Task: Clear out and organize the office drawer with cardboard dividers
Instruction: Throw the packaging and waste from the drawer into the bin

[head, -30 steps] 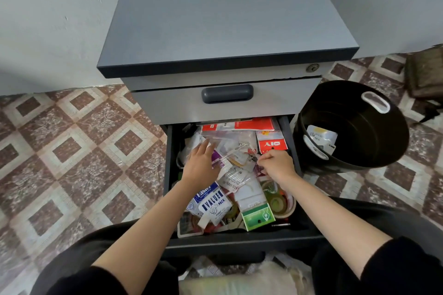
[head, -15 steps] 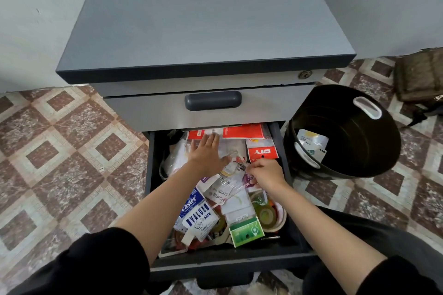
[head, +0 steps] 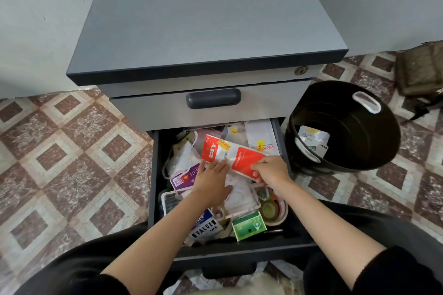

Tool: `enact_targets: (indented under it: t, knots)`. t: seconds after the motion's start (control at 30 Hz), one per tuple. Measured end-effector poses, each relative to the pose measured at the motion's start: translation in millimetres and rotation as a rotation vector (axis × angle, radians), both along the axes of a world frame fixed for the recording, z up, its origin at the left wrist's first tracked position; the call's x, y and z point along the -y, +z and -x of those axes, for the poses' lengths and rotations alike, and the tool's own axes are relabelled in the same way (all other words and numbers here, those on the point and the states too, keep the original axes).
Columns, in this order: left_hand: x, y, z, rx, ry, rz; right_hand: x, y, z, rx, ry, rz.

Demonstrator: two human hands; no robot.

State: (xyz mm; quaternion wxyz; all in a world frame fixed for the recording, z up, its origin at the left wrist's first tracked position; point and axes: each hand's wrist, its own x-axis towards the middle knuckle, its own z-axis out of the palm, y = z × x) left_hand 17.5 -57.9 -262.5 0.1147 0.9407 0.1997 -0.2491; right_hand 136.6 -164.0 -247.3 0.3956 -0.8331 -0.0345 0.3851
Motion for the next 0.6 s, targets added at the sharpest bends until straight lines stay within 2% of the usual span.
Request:
enact_targets:
  t: [0.1, 0.23, 0.33, 0.5, 0.6]
  knots:
    - [5.0, 2.0, 12.1, 0.031, -0.034, 0.014, 0.5, 1.4, -0.8, 0.25, 0.094, 0.08]
    - [6.2, 14.1, 20.3, 0.252, 0.066, 0.137, -2.1, 10.5, 0.3, 0.483, 0.363, 0.154]
    - [4.4, 21.3, 27.1, 0.405, 0.205, 0.197, -3.8, 11.3, 3.7, 0.464, 0.516, 0.231]
    - [-9.6, 20.3, 39.6, 0.574, 0.392, 0.216, -0.8, 8.7, 12.7, 0.417, 0.498, 0.26]
    - [-22.0, 23.5, 50.1, 0.544, 0.46, 0.232, 2.0, 12.4, 15.5, 0.396, 0.481, 0.268]
